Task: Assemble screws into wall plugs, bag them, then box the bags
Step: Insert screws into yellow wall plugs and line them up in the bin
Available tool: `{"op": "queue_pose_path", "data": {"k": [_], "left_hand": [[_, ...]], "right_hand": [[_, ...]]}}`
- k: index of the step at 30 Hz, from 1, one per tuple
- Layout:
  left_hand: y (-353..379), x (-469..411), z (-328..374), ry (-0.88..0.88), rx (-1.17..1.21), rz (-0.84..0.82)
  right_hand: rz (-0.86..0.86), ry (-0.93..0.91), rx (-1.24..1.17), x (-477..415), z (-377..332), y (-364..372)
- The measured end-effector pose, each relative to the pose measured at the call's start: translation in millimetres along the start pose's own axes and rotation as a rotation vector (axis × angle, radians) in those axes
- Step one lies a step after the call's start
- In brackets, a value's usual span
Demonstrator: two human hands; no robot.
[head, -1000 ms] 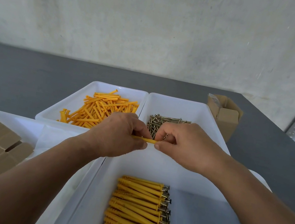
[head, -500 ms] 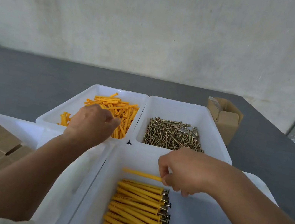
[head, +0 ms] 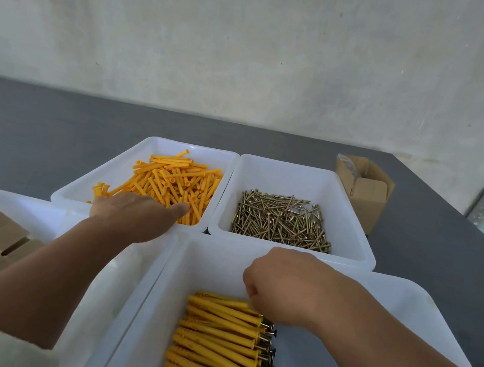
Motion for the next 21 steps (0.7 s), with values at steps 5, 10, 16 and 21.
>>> {"op": "queue_pose_path", "data": {"k": [5, 10, 16, 21], "left_hand": [[3, -3, 1, 0.023, 0.003, -0.03], [5, -5, 3, 0.047, -0.017, -0.044], [7, -7, 2, 0.045, -0.01, -0.059], [7, -8, 2, 0.051, -0.005, -0.055]], "right_hand": [[0.325, 0.032, -0.24, 3, 23, -48], [0.466, 0.276, -0.253, -2, 83, -40], [0.132, 0.402, -0.422, -12, 111, 16], [0.01, 0.406, -0.384, -16, 108, 24]]}}
Point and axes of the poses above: each hand's wrist, its own x-axis away from the middle knuckle, its own y-axis out of the palm, z = x × y, the point moved 10 cm from there along -x, towards the middle knuckle, and after that the axes turned 4 degrees about x, right-handed, at the moved point
